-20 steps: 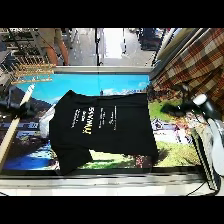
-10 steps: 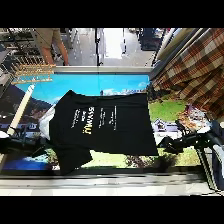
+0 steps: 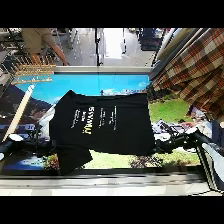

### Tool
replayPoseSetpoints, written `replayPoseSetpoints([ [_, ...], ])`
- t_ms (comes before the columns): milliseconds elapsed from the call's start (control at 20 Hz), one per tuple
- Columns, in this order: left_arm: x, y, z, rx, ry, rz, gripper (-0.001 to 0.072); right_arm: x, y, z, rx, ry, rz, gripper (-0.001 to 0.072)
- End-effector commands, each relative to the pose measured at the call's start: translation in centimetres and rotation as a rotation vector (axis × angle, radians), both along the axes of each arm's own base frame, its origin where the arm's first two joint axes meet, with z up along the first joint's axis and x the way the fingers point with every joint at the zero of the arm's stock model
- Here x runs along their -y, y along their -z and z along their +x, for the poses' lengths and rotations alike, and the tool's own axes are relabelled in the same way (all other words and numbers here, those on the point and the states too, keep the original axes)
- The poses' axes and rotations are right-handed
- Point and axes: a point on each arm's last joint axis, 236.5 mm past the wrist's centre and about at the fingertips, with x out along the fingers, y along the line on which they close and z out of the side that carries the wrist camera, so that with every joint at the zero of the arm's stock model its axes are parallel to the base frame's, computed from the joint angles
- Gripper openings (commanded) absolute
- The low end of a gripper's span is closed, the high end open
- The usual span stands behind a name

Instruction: Fold the clothes and pants, and hang the long-sleeved shirts on hangers.

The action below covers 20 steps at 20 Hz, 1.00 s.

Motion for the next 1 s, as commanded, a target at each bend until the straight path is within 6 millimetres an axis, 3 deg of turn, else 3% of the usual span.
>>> replayPoseSetpoints([
  [0,-0.2,-2.5,0.7,0.048,0.02,-0.012,0.0002,-1.2,-3.5,1.0,0.093,-0.041,0.023,0.0015],
  [50,-0.4,-5.5,1.5,0.113,0.038,-0.04,0.0001,-1.0,-6.2,1.8,0.175,-0.054,0.003,0.0015],
  [100,-0.7,-10.2,2.7,0.214,0.045,-0.083,0.0001,-0.9,-9.7,2.7,0.283,-0.066,-0.025,0.0015],
  [150,-0.6,-16.5,3.9,0.353,0.046,-0.147,0.0001,-0.6,-14.4,3.5,0.424,-0.074,-0.075,0.0015],
  [200,-0.2,-23.8,4.7,0.517,0.041,-0.226,0.0002,-0.4,-19.9,4.0,0.586,-0.067,-0.141,0.0015],
  [300,1.1,-41.9,3.1,0.974,0.065,-0.392,0.0002,0.0,-32.3,3.0,0.946,-0.026,-0.317,0.0015],
  [350,1.7,-51.3,0.2,1.243,0.077,-0.449,0.0002,0.4,-38.6,1.5,1.13,0.028,-0.426,0.0016],
  [400,2.6,-58.8,-3.6,1.471,0.1,-0.501,0.0003,1.0,-45.6,-1.1,1.329,0.117,-0.543,0.0016],
  [450,3.7,-65.5,-8.7,1.687,0.147,-0.57,0.0003,1.4,-51.8,-4.4,1.51,0.208,-0.639,0.0016],
  [500,4.9,-70.0,-13.2,1.845,0.198,-0.635,0.0003,1.4,-57.8,-8.6,1.695,0.3,-0.725,0.0016],
  [550,5.8,-73.3,-17.2,1.97,0.244,-0.696,0.0003,1.1,-62.2,-12.3,1.84,0.363,-0.779,0.0016],
  [600,6.3,-75.5,-19.9,2.052,0.269,-0.742,0.0003,0.3,-65.6,-15.8,1.962,0.403,-0.805,0.0016],
  [650,6.5,-76.9,-21.0,2.102,0.265,-0.744,0.0003,-0.6,-68.1,-18.5,2.055,0.425,-0.815,0.0016],
  [700,6.3,-77.7,-20.6,2.123,0.234,-0.705,0.0003,-1.0,-69.7,-19.8,2.109,0.438,-0.816,0.0016],
  [750,5.8,-77.6,-19.0,2.109,0.205,-0.637,0.0003,-1.1,-70.5,-19.8,2.124,0.438,-0.809,0.0016],
  [800,4.9,-76.8,-16.3,2.042,0.153,-0.563,0.0003,-1.0,-70.6,-18.4,2.106,0.423,-0.791,0.0016],
  [900,1.0,-72.4,-7.9,1.808,-0.028,-0.304,0.0003,-0.6,-68.2,-12.6,1.971,0.345,-0.713,0.0016],
  [950,-1.2,-68.8,-3.9,1.659,-0.097,-0.174,0.0004,-0.4,-66.0,-9.1,1.869,0.285,-0.666,0.0016],
])
